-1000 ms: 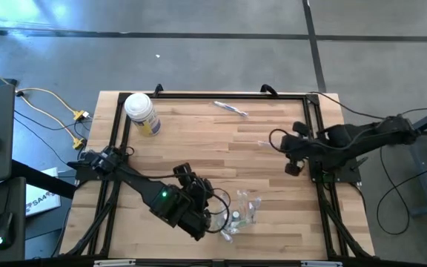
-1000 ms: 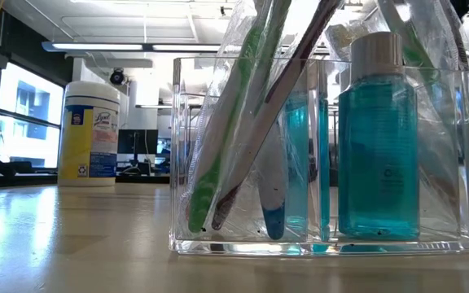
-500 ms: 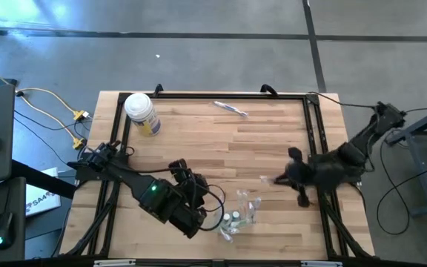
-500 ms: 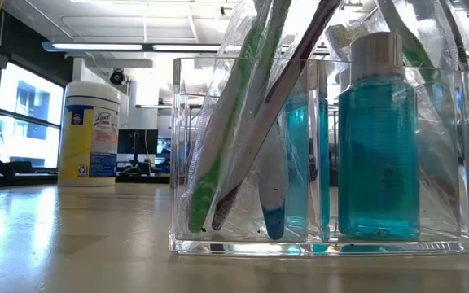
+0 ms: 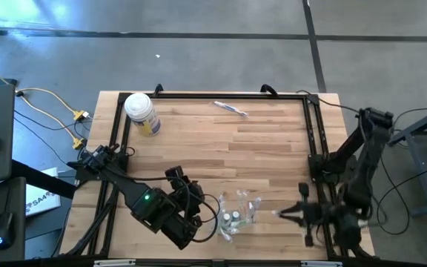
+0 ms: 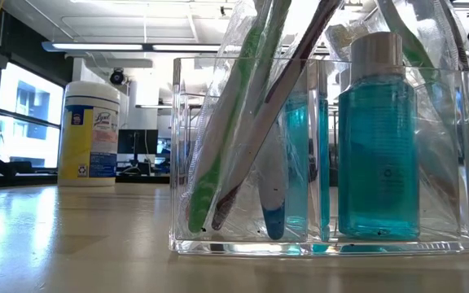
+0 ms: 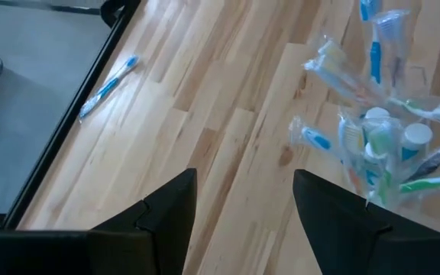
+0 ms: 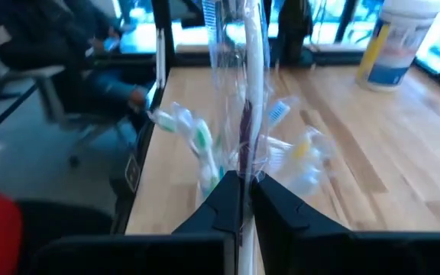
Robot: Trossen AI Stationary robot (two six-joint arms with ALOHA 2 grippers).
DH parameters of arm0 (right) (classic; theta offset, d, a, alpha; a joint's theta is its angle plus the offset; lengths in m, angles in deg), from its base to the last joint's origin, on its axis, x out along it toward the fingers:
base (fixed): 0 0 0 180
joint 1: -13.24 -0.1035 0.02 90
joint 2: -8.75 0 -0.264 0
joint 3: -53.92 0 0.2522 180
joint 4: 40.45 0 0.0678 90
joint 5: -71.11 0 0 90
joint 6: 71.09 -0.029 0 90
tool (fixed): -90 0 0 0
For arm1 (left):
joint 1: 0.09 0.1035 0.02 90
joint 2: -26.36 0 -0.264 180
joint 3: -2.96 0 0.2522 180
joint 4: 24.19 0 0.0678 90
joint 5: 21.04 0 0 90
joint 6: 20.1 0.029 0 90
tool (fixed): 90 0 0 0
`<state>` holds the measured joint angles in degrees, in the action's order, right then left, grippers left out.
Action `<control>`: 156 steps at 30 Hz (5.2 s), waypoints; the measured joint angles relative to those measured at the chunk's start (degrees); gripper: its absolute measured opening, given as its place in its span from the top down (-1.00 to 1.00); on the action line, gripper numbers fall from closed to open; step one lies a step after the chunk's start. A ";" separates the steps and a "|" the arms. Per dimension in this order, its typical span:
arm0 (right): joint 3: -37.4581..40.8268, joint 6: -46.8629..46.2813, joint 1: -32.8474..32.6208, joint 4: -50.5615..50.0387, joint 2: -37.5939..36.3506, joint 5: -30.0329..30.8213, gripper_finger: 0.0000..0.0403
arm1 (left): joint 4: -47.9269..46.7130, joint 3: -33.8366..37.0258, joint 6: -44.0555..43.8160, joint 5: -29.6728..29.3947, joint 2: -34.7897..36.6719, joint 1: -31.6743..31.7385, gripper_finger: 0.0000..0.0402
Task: Pick & Place toothbrushing station
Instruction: Put the purple toothbrush into the transparent bin, then put the blue toothbrush into the transparent bin
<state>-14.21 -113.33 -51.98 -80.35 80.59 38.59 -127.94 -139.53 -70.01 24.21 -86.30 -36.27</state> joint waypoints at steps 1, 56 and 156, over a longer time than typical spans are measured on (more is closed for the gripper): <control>0.00 0.32 -0.41 2.16 2.00 1.99 0.94 | -0.02 0.00 -0.03 -0.16 -0.06 0.02 -0.07; 10.51 -9.13 12.90 49.91 29.85 2.09 0.89 | 0.00 0.00 2.96 0.73 -0.26 0.15 -0.07; 10.49 22.79 11.79 82.15 19.20 -3.68 0.15 | 25.78 0.02 90.00 66.88 -13.03 76.81 -0.07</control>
<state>-3.72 -90.54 -40.19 1.80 99.79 34.90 -102.17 -139.50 19.99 91.09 -99.33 40.54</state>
